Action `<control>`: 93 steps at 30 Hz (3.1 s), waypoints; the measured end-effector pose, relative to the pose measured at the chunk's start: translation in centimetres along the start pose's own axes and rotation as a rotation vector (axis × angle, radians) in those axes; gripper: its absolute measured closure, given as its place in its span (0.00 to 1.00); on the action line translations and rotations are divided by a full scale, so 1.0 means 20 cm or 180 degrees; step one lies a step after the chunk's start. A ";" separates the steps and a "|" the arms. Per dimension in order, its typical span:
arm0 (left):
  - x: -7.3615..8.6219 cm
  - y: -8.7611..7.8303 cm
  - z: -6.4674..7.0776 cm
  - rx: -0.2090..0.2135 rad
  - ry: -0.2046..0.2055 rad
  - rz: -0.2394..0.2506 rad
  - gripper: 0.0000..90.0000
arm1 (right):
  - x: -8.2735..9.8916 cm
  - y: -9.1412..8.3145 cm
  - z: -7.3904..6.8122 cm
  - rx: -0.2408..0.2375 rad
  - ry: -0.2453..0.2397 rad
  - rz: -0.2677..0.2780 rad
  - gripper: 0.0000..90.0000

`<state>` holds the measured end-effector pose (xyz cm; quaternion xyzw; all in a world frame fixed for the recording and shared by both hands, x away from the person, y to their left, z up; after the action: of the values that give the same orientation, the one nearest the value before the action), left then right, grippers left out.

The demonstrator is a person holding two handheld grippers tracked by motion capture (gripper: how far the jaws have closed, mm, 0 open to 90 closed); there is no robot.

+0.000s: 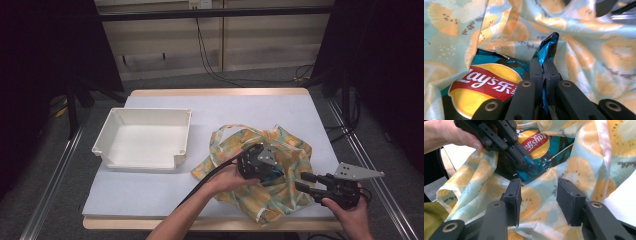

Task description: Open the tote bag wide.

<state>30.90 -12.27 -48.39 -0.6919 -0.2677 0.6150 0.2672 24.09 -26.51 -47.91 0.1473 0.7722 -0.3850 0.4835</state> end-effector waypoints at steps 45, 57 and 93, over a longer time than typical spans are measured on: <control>0.00 -0.33 0.15 0.0187 -0.0033 0.0728 0.98 | -0.36 0.35 0.15 0.0066 -0.0132 -0.0101 0.76; 0.02 -0.31 0.21 0.0329 0.0093 0.0604 0.98 | -0.46 0.33 0.29 0.0144 0.0080 0.0151 0.99; -0.16 -0.51 0.08 0.0141 -0.0029 0.1255 0.99 | -0.43 0.38 0.42 0.0191 0.0243 0.0178 0.77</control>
<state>28.47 -7.13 -39.13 -0.7221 -0.1146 0.6643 0.1556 38.26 -26.41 -45.92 0.1979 0.7738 -0.3885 0.4596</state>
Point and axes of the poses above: each handheld gripper's, and its own axes: y roughly forward along the jaws, x roughly out of its underside, z roughly to its right, the point moved 8 cm from there along y, roughly forward along the jaws, and after that the axes turned 3 degrees about y, right-handed, at the moved point
